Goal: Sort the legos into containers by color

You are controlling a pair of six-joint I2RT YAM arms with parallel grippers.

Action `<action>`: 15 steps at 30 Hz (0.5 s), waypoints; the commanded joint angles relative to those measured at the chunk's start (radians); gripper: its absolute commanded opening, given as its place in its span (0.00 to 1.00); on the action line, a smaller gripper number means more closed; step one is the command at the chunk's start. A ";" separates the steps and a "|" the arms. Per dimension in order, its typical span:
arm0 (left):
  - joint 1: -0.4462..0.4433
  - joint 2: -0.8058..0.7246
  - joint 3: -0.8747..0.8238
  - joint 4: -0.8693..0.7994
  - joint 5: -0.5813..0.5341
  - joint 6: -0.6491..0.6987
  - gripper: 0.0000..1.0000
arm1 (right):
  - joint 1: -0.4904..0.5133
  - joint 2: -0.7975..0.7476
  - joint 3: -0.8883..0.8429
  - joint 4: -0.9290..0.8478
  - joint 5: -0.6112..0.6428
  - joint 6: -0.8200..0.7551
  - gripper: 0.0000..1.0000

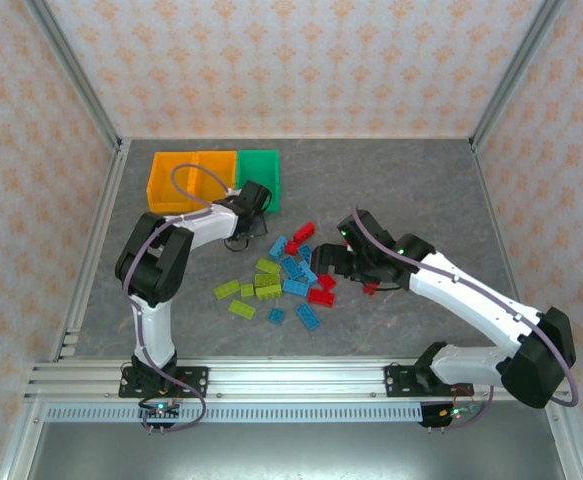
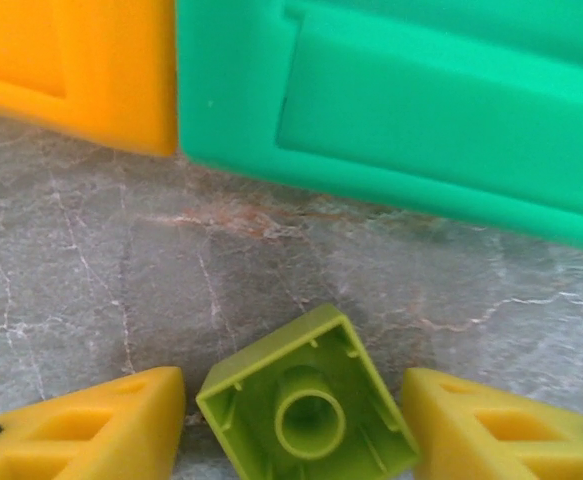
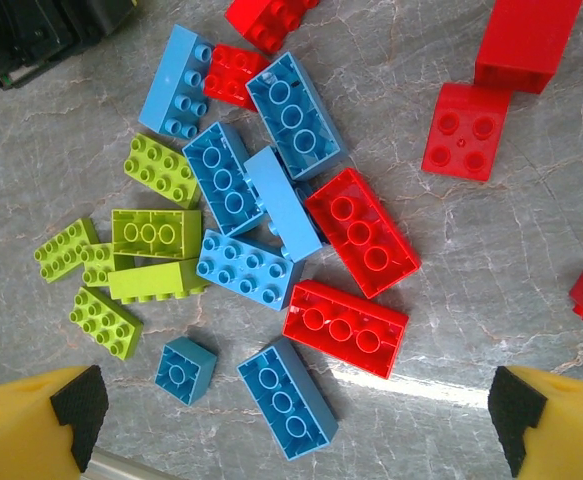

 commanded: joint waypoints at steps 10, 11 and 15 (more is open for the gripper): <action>0.011 -0.096 -0.047 -0.028 0.038 0.020 0.29 | 0.017 -0.009 0.003 0.008 0.026 0.029 1.00; 0.011 -0.124 -0.059 -0.031 0.044 0.019 0.28 | 0.017 -0.008 0.005 0.009 0.025 0.029 1.00; 0.012 -0.275 -0.100 -0.062 0.052 0.012 0.21 | 0.019 -0.004 0.010 0.012 0.028 0.033 1.00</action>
